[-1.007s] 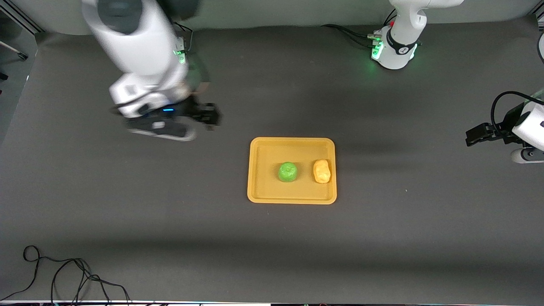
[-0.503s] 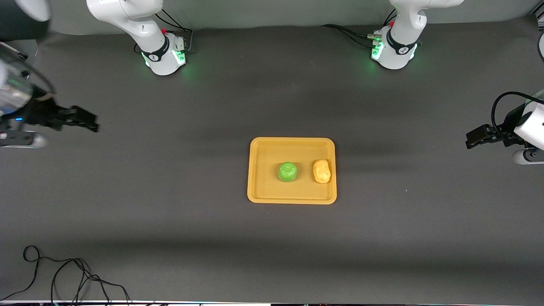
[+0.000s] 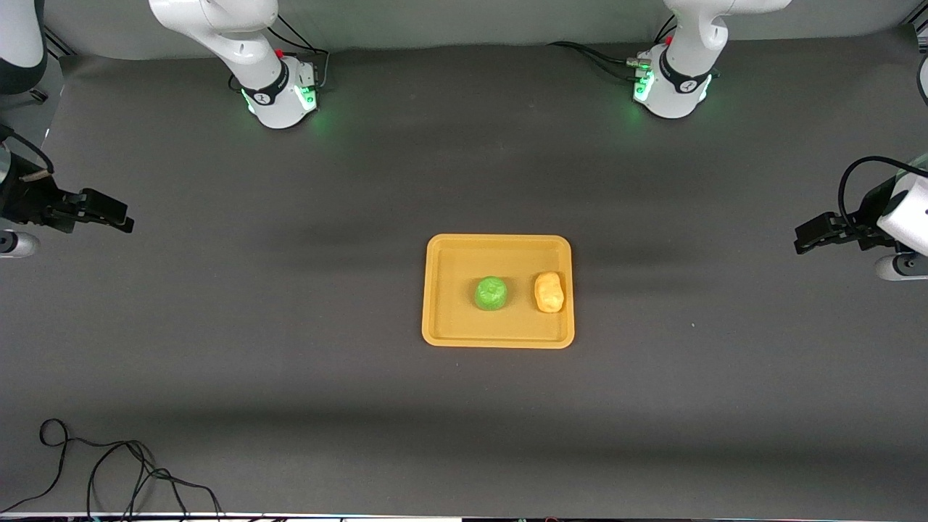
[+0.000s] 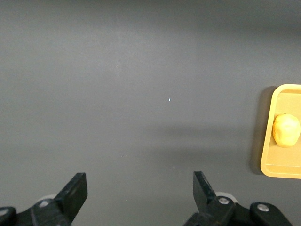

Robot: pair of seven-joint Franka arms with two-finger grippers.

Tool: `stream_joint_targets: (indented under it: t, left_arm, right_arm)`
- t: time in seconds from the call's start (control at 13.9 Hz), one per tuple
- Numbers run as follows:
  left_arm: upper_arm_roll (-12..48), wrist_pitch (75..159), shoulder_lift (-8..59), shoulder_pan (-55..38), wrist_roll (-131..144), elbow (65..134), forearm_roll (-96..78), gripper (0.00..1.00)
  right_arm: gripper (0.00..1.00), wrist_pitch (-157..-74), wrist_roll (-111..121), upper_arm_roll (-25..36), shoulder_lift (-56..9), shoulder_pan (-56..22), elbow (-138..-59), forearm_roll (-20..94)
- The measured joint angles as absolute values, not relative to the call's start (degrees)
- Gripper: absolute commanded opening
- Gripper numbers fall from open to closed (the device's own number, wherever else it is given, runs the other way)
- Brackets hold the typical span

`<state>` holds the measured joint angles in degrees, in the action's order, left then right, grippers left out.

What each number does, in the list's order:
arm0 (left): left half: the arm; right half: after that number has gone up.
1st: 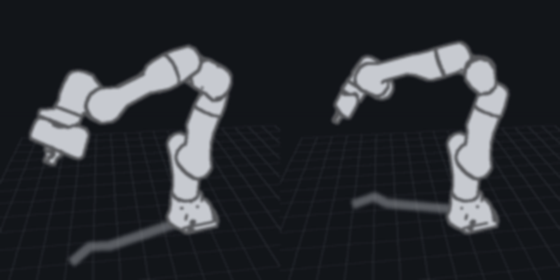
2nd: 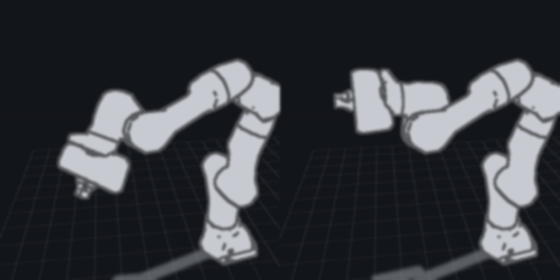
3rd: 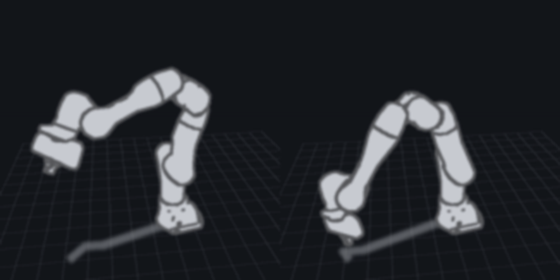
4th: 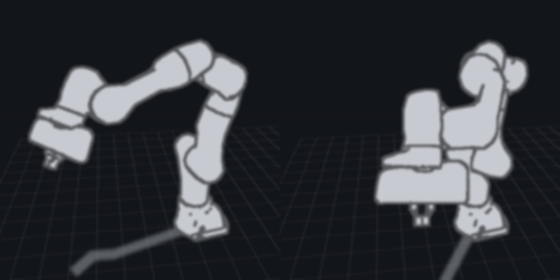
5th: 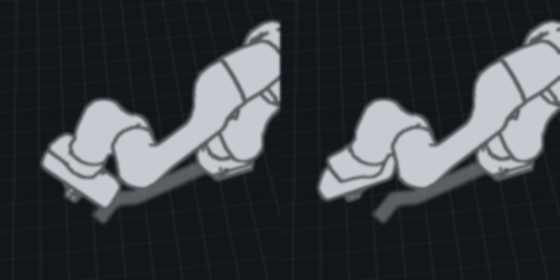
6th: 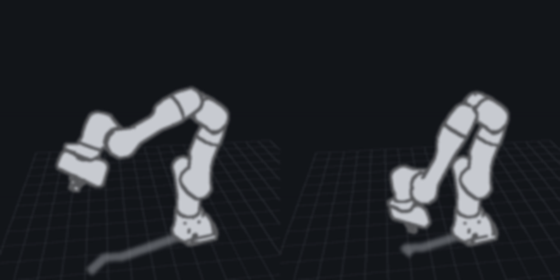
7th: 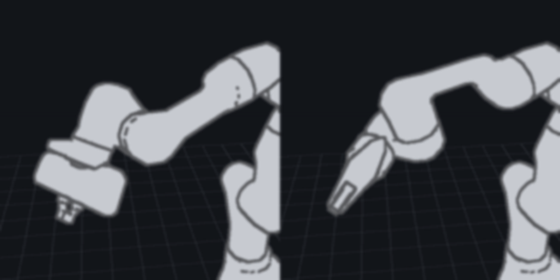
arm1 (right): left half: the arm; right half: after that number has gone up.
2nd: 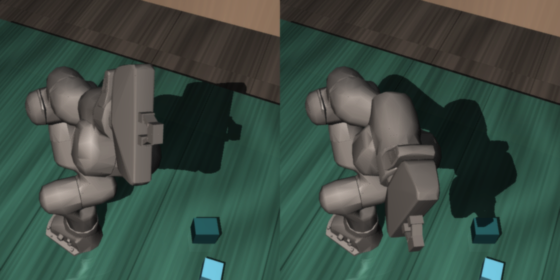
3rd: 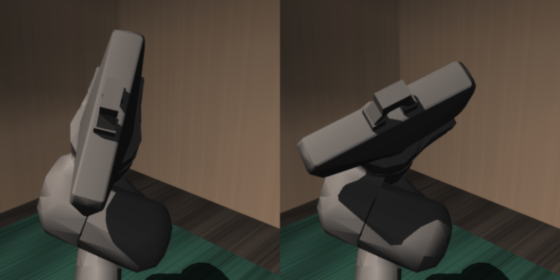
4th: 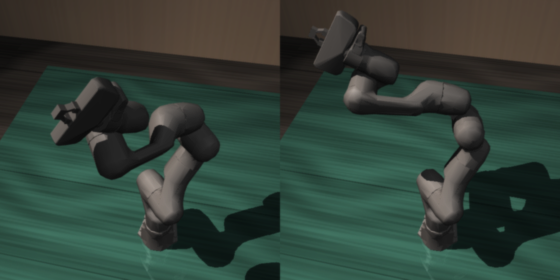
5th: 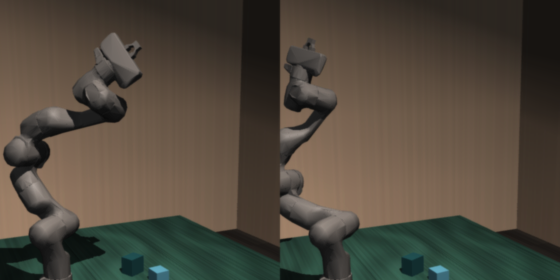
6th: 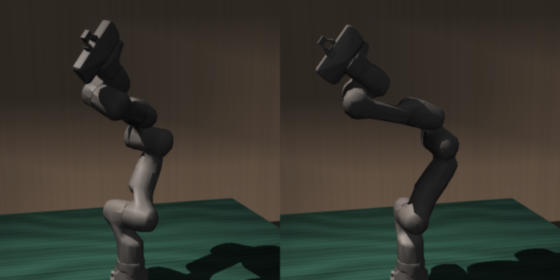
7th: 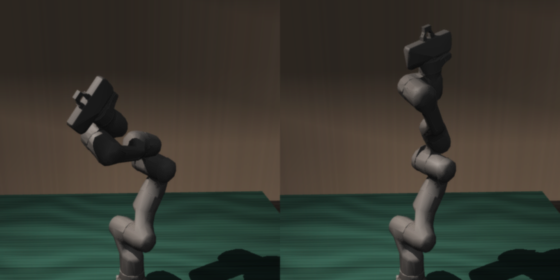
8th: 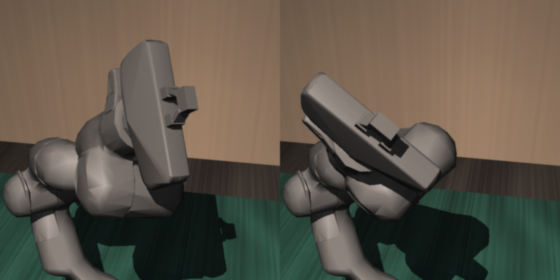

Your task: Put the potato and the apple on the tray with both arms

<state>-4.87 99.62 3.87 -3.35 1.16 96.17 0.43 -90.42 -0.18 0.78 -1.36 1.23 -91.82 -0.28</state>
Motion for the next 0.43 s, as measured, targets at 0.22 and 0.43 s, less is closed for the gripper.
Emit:
stream_joint_targets:
  t: [0.22,0.43]
  left_arm:
    - [-4.9,99.6,3.9,-3.3,1.2,96.2,0.4,1.0]
    - [-4.9,99.6,3.9,-3.3,1.2,96.2,0.4,1.0]
  right_arm:
    - [1.0,-91.1,-0.2,0.6,-0.8,1.2,-91.3,-0.3]
    - [1.0,-91.1,-0.2,0.6,-0.6,1.2,-91.2,-0.4]
